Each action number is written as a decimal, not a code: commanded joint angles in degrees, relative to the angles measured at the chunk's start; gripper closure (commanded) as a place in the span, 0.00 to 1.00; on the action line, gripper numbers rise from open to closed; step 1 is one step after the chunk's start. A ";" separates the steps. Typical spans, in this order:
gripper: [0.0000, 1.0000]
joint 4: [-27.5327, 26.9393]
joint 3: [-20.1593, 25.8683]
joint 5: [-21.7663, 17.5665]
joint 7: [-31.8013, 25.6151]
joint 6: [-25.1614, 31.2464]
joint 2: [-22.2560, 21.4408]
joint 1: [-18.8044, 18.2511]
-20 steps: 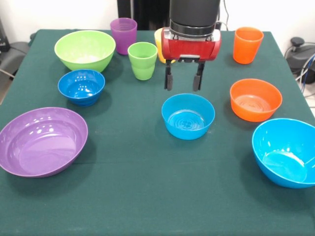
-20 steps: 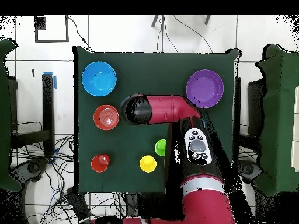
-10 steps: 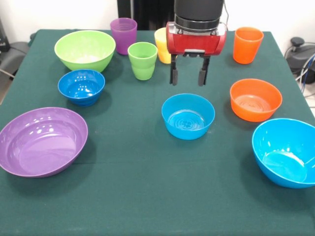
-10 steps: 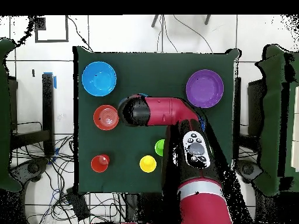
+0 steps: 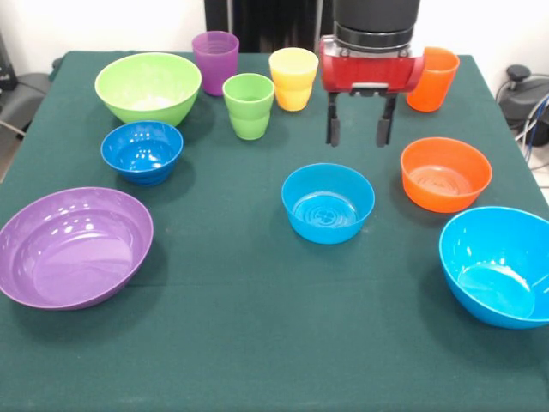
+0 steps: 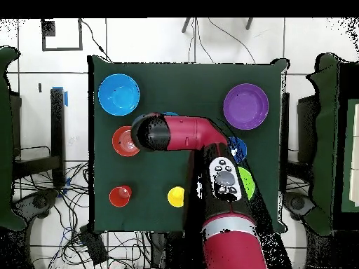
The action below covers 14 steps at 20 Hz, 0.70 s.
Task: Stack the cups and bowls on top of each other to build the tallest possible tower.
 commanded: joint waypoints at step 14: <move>0.00 -2.15 0.69 8.15 15.45 -6.85 9.73 6.70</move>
